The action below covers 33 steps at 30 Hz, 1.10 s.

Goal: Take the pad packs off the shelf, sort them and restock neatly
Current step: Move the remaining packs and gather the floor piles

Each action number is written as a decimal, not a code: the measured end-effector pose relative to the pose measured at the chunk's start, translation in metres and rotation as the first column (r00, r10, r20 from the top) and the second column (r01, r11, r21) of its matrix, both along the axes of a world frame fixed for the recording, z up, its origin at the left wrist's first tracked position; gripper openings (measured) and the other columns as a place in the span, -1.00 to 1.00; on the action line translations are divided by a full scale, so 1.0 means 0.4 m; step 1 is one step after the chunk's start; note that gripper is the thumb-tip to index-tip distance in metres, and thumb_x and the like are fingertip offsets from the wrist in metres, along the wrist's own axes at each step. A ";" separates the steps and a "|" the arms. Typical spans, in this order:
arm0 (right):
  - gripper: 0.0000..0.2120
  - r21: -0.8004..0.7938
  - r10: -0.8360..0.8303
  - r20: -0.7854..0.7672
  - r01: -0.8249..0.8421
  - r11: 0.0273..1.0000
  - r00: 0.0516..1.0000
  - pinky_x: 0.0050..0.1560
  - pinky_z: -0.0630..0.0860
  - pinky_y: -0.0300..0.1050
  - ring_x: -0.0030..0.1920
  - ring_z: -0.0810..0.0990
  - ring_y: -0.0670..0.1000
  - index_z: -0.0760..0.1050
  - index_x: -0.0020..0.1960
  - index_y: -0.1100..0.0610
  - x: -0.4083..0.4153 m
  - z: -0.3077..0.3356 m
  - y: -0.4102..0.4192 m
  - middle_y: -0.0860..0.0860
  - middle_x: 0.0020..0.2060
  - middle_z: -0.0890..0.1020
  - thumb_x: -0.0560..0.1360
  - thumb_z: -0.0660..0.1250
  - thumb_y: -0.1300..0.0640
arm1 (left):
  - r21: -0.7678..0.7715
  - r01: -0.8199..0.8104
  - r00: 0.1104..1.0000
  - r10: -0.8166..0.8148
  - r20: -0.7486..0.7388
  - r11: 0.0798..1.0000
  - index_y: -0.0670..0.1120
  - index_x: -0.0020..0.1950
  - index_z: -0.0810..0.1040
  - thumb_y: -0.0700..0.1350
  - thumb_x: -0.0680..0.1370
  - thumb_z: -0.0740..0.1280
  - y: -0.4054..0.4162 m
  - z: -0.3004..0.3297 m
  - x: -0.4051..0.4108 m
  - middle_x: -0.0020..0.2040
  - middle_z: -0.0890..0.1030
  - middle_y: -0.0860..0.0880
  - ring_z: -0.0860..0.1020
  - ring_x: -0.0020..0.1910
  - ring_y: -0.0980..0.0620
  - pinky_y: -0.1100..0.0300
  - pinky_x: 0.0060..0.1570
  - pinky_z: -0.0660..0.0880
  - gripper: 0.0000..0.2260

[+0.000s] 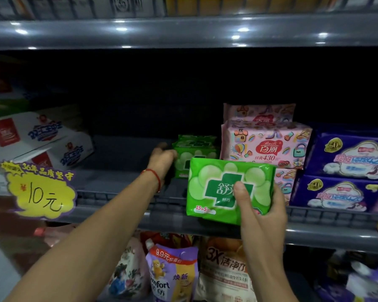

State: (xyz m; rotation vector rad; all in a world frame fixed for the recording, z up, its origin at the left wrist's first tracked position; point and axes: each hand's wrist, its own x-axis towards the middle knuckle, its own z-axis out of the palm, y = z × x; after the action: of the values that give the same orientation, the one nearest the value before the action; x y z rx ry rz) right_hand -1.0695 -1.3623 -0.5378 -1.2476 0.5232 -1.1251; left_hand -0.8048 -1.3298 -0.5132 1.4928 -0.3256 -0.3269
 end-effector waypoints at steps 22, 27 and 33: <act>-0.80 -0.138 -0.077 -0.196 0.051 0.989 0.978 0.20 0.39 -0.09 0.27 0.48 -0.13 0.43 0.28 -0.22 0.029 -0.040 0.015 -0.18 0.24 0.51 0.68 0.21 -0.04 | 0.038 0.252 0.942 -0.254 0.218 0.967 0.01 0.54 0.32 -0.20 0.60 0.41 0.172 -0.010 -0.099 0.29 0.63 -0.05 0.64 0.21 -0.04 -0.06 0.24 0.57 -0.45; -0.79 -0.165 -0.154 -0.227 0.118 0.979 0.962 0.24 0.49 0.09 0.23 0.52 -0.01 0.43 0.26 -0.17 0.029 -0.038 -0.015 -0.10 0.22 0.54 0.64 0.26 0.00 | 0.406 0.220 0.868 -0.368 0.333 0.887 0.07 0.44 0.35 -0.36 0.54 0.41 0.137 -0.008 -0.098 0.19 0.62 -0.01 0.63 0.16 0.04 -0.01 0.23 0.58 -0.43; -0.66 -0.401 -0.234 -0.347 0.082 0.912 0.908 0.44 0.30 0.20 0.24 0.37 -0.37 0.39 0.35 -0.15 0.024 -0.029 0.004 -0.35 0.19 0.43 0.60 0.28 0.06 | 0.378 0.212 0.896 -0.333 0.292 0.901 0.00 0.58 0.24 -0.35 0.54 0.40 0.109 -0.014 -0.085 0.16 0.63 0.01 0.64 0.10 0.07 0.10 0.12 0.62 -0.32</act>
State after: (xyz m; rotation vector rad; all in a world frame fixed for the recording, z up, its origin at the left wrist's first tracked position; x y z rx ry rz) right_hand -1.0599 -1.3609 -0.5495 -1.8167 0.7417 -1.1544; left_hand -0.8387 -1.2862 -0.5190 1.8512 -0.8090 -0.3541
